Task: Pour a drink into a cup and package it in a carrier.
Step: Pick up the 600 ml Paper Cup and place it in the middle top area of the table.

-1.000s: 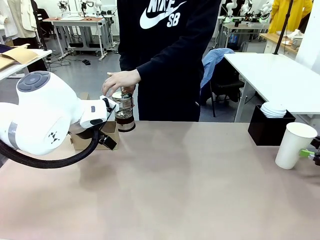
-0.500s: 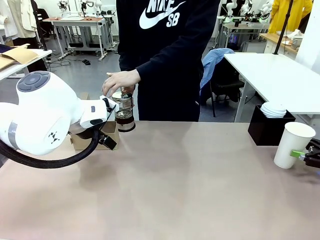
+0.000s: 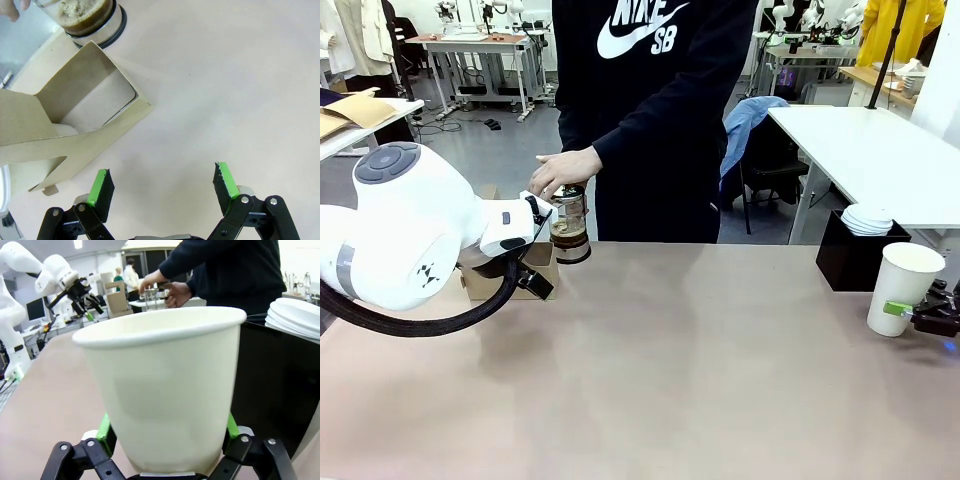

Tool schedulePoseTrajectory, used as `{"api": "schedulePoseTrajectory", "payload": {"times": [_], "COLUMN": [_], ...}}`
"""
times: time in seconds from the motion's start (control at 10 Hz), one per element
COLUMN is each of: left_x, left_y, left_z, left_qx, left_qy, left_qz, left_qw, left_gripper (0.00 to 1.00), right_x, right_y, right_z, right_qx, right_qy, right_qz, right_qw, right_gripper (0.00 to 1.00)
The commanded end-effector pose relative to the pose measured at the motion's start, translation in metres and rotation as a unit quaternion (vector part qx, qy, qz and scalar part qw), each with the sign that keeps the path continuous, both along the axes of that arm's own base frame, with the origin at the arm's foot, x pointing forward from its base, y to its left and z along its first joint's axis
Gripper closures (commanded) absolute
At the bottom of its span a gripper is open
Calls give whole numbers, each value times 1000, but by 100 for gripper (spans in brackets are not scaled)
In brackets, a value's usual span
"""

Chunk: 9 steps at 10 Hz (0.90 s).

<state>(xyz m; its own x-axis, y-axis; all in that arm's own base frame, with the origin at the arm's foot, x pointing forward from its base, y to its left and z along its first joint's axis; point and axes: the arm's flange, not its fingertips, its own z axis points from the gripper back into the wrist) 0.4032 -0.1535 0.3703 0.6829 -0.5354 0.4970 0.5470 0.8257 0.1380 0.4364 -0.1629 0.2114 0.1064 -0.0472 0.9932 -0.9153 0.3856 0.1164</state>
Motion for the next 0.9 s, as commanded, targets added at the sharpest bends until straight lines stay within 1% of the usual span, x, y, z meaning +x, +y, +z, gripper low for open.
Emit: {"api": "schedulePoseTrajectory", "payload": {"times": [0.0,0.1,0.4,0.5,0.6,0.8], "left_x": [0,0,0,0,0,0], "left_y": [1,1,1,1,1,1], "left_z": [0,0,0,0,0,0], "left_qx": [-1,-1,-1,-1,-1,-1], "left_qy": [0,0,0,0,0,0], "left_qz": [1,1,1,1,1,1], "left_qw": [1000,1000,1000,1000,1000,1000], "left_gripper": [0,0,0,0,0,0], "right_x": [5,0,0,0,-12,-25], "right_y": [-5,0,0,-1,13,45], "right_z": [10,0,0,0,20,61], "right_qx": [17,0,0,3,1,10], "right_qy": [37,0,0,10,11,22], "right_qz": [-6,0,0,0,-30,-65], "right_qw": [999,1000,1000,1000,999,998], "right_gripper": [20,20,20,20,20,20]}}
